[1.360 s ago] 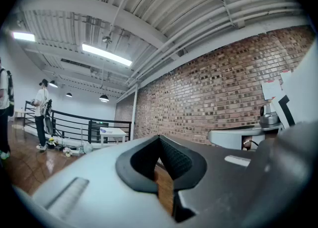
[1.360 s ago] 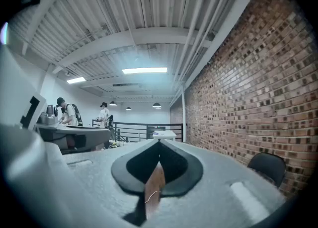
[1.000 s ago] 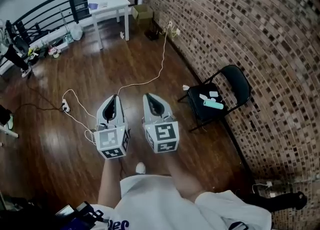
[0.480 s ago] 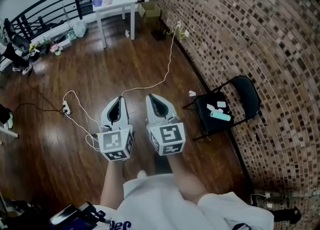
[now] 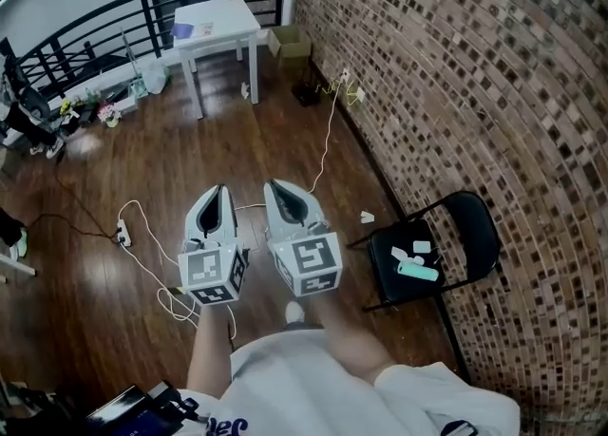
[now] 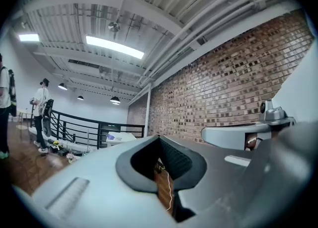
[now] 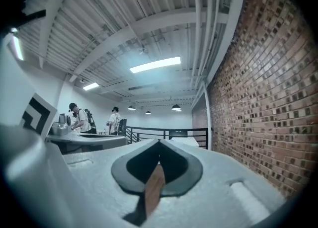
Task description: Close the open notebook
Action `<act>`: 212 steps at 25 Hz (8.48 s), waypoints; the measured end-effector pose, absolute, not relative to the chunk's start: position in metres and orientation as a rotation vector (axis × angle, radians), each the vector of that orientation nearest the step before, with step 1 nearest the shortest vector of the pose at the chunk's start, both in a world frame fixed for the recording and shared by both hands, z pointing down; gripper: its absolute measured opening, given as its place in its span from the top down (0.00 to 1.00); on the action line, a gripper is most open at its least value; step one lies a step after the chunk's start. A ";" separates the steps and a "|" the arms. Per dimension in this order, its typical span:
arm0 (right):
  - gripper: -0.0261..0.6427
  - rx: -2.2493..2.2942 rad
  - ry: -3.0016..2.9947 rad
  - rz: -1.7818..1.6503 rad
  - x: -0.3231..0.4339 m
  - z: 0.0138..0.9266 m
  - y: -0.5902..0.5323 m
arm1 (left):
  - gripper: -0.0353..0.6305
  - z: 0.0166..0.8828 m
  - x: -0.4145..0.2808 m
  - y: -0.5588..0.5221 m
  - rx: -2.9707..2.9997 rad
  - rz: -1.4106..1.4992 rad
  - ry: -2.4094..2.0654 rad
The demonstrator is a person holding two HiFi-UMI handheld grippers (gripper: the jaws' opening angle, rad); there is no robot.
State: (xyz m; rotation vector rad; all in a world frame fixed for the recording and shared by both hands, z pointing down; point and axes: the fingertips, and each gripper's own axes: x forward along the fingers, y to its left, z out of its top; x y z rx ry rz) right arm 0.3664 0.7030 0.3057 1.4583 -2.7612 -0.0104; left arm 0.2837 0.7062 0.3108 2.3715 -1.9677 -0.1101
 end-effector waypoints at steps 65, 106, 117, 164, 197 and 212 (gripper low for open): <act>0.97 0.732 -3.009 0.093 -0.224 0.348 0.087 | 0.92 0.344 -0.297 0.127 1.832 -0.048 -2.468; 0.97 1.338 -2.761 0.169 -0.149 0.371 -0.452 | 0.92 0.364 -0.238 -0.439 2.321 0.103 -2.034; 0.97 1.281 -2.729 0.130 -0.203 0.387 -0.592 | 0.92 0.389 -0.309 -0.591 2.286 0.109 -2.023; 0.97 1.260 -2.477 0.409 -0.187 0.522 -0.752 | 0.87 0.713 -0.397 -0.700 1.860 0.613 -0.943; 0.97 1.616 -2.333 0.456 -0.074 0.512 -0.741 | 0.92 0.632 -0.179 -0.739 1.723 0.212 -0.595; 0.97 1.650 -2.326 0.519 -0.059 0.523 -0.738 | 0.92 0.716 -0.122 -0.752 1.654 0.319 -0.767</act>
